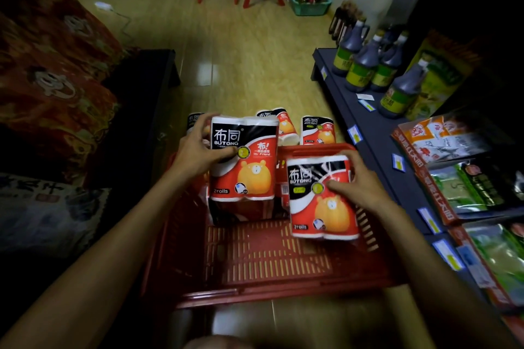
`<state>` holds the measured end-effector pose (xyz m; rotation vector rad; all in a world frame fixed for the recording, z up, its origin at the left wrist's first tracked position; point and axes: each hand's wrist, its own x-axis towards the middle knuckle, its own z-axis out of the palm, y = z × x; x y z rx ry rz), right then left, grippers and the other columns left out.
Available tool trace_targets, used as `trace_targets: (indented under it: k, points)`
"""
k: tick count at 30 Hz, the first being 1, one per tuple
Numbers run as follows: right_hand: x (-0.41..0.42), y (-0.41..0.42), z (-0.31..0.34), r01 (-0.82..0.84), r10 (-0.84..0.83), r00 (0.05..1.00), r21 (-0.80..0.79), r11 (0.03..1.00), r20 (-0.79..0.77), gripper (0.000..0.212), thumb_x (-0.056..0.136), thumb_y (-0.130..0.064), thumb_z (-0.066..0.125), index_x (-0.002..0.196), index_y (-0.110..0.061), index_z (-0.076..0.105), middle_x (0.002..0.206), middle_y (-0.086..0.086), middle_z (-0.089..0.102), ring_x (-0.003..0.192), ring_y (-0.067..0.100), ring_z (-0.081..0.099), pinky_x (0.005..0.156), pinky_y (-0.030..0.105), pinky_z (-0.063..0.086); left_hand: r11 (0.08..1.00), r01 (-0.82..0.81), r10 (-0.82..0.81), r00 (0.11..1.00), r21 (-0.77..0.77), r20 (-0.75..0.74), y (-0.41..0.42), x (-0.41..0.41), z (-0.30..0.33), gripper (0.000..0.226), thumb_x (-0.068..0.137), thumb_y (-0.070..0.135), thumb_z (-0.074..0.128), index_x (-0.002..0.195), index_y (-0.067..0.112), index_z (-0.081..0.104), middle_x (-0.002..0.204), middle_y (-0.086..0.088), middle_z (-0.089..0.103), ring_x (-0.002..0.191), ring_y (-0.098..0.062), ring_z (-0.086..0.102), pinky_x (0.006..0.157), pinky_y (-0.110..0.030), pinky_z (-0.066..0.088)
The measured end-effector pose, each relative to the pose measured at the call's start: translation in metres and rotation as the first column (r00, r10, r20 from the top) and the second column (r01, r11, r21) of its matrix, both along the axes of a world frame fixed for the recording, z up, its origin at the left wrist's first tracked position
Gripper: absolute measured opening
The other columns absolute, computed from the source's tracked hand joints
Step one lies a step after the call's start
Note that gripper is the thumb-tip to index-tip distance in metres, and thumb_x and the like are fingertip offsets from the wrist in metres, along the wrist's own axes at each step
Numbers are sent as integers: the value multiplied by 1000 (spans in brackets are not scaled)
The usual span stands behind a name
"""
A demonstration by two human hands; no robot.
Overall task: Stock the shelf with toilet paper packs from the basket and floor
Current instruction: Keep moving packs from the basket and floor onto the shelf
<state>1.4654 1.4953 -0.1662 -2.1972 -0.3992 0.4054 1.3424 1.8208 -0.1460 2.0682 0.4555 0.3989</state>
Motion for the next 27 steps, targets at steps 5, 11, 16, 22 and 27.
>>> trace_targets:
  k: [5,11,16,22,27]
  points:
    - [9,-3,14,87,-96,995,205,975,35,62,75,-16,77,117,-48,42,108,-17,63,94,14,68,83,45,57,1000,-11,11,1000,-4,12,1,-1,7,76,69,28,85,131,41,43,111,2,62,96,-14,64,82,-32,55]
    - [13,-7,49,141,-159,987,320,937,30,61,66,-28,75,112,-53,44,108,-13,66,96,15,68,84,50,57,1000,-21,21,1000,12,10,-3,-2,43,77,70,26,85,134,35,43,104,5,60,90,-2,60,68,-16,47]
    - [16,-12,125,145,-165,986,354,924,29,65,78,-3,74,122,-40,43,122,-1,62,102,14,66,82,37,58,1000,-7,7,1000,-26,7,-6,-1,125,78,69,24,86,134,36,45,99,20,58,92,-3,61,76,-25,52]
    - [12,-13,264,182,-201,979,333,925,23,65,74,-14,75,122,-42,41,109,-6,66,91,16,70,76,36,57,999,0,1,1000,-34,14,-15,3,270,74,70,18,85,133,29,47,94,18,58,78,10,60,61,-1,43]
    - [1,-14,410,190,-227,972,355,915,66,66,78,0,72,123,-37,41,114,-3,63,85,2,68,67,17,53,999,31,-31,999,-18,22,-16,3,406,76,70,21,85,134,35,47,95,14,61,82,1,62,65,-7,48]
